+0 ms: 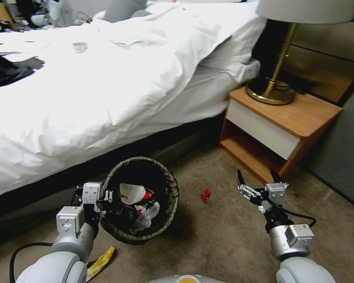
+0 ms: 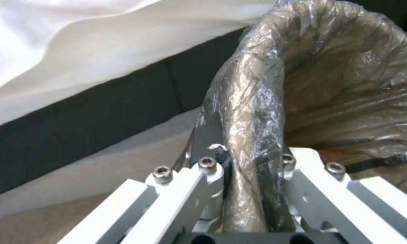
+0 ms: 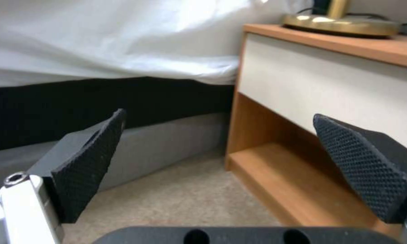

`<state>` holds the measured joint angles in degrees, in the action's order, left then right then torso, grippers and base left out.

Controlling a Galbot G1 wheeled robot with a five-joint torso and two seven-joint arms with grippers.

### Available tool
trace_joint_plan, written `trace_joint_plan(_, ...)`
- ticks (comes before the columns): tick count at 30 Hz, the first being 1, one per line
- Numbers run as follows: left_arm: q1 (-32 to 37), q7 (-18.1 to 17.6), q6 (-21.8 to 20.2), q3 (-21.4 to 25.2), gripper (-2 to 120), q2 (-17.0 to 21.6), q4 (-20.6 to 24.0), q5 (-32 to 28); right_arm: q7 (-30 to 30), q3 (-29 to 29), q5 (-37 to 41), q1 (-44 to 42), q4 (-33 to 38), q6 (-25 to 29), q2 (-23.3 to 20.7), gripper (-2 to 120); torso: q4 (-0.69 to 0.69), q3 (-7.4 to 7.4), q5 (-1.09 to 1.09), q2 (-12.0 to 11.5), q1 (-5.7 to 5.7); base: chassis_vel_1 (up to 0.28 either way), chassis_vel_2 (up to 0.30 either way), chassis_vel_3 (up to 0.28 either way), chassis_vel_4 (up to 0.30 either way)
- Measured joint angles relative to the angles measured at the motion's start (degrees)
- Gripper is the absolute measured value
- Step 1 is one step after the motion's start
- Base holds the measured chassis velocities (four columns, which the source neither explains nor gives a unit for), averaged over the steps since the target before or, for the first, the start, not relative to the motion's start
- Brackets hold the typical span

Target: Pick up the trash bin, then pick up the garbage from the floor and place it into the trash bin.

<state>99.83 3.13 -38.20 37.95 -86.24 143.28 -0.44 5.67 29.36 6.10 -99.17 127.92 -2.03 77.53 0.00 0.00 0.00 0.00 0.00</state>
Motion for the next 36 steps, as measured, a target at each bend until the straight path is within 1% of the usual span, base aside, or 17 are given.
trace_joint_plan(4,0.14,-0.95,1.49,-0.08,5,0.12,-0.01,-0.52,1.46,-1.29,0.7,0.94,-1.13,-2.09,-0.4,100,0.01,0.0,0.0,0.0,0.0,0.06,0.061,0.053,0.041)
trace_joint_plan(9,-0.03,-1.04,1.59,-0.09,5,0.62,-0.03,-0.97,2.11,-2.69,1.85,4.02,-4.79,-3.32,-1.41,100,-0.02,0.0,0.0,0.0,0.0,0.0,0.0,0.0,0.0)
trace_joint_plan(11,-0.09,-1.07,1.64,0.01,5,1.3,-0.03,-1.07,2.71,-4.04,4.79,7.33,-8.58,-4.86,-2.47,100,0.0,0.0,0.01,0.0,0.0,0.0,0.0,0.0,0.0)
trace_joint_plan(13,-0.03,-1.07,1.65,0.07,5,1.58,-0.03,-1.07,3.14,-4.63,6.56,8.36,-9.76,-5.87,-2.89,100,0.0,0.0,0.0,0.0,0.0,0.0,0.0,0.0,0.0)
trace_joint_plan(15,0.22,-1.07,1.65,0.23,5,2.1,-0.05,-1.21,3.5,-5.55,11.07,10.41,-12.44,-8.6,-3.36,100,0.0,0.0,0.0,0.0,0.0,0.0,0.0,0.0,0.0)
trace_joint_plan(17,0.27,-1.08,1.65,0.31,5,2.2,-0.04,-1.3,3.51,-5.69,12.04,10.94,-13.24,-9.25,-3.35,100,0.0,0.0,0.0,0.0,0.0,0.0,0.0,0.0,0.0)
trace_joint_plan(19,0.54,-1.09,1.64,0.7,5,2.55,-0.05,-1.87,3.71,-6.03,14.45,13.85,-17.64,-11.51,-2.76,100,-0.01,0.0,0.01,0.0,0.0,0.0,0.0,0.0,0.0)
trace_joint_plan(20,0.54,-1.09,1.64,0.7,5,2.55,-0.05,-1.87,3.71,-6.03,14.45,13.85,-17.64,-11.51,-2.76,100,-0.01,0.0,0.01,0.0,0.0,0.0,0.0,0.0,0.0)
trace_joint_plan(21,0.71,-1.1,1.63,0.72,5,2.63,-0.04,-2.0,3.67,-6.07,15.02,15.35,-20.01,-11.97,-2.45,100,0.0,0.0,0.0,0.0,0.0,0.0,0.0,0.0,0.0)
trace_joint_plan(23,0.81,-1.1,1.61,0.72,5,2.68,-0.04,-2.05,3.55,-6.14,15.21,16.19,-21.45,-12.14,-2.31,100,0.0,0.0,0.0,0.0,0.0,0.0,0.0,0.0,0.0)
trace_joint_plan(26,0.92,-1.12,1.59,0.63,5,2.82,-0.04,-2.1,2.11,-6.67,16.73,19.3,-27.02,-12.56,-1.98,100,0.0,0.0,-0.01,0.0,0.0,0.0,0.0,0.0,0.0)
trace_joint_plan(27,0.92,-1.12,1.59,0.63,5,2.82,-0.04,-2.1,2.11,-6.67,16.73,19.3,-27.02,-12.56,-1.98,100,0.0,0.0,-0.01,0.0,0.0,0.0,0.0,0.0,0.0)
trace_joint_plan(29,0.93,-1.12,1.56,0.57,5,2.95,-0.05,-2.1,0.21,-6.82,17.01,21.25,-32.06,-12.61,-0.95,100,0.0,0.0,-0.01,0.0,0.0,0.0,0.0,0.0,0.0)
trace_joint_plan(30,0.93,-1.12,1.56,0.57,5,2.95,-0.05,-2.1,0.21,-6.82,17.01,21.25,-32.06,-12.61,-0.95,100,0.0,0.0,-0.01,0.0,0.0,0.0,0.0,0.0,0.0)
trace_joint_plan(33,1.13,-1.11,1.52,0.45,5,3.05,-0.05,-2.1,-2.04,-6.52,15.03,23.32,-38.39,-10.91,0.73,100,0.0,0.0,0.0,0.0,0.0,0.0,0.0,0.0,0.0)
trace_joint_plan(34,1.13,-1.11,1.52,0.45,5,3.05,-0.05,-2.1,-2.04,-6.52,15.03,23.32,-38.39,-10.91,0.73,100,0.0,0.0,0.0,0.0,0.0,0.0,0.0,0.0,0.0)
trace_joint_plan(36,1.28,-1.09,1.52,0.35,5,3.2,-0.05,-2.07,-3.29,-6.82,13.14,25.1,-43.51,-7.81,1.5,100,-0.01,0.0,0.0,0.0,0.0,0.0,0.0,0.0,0.0)
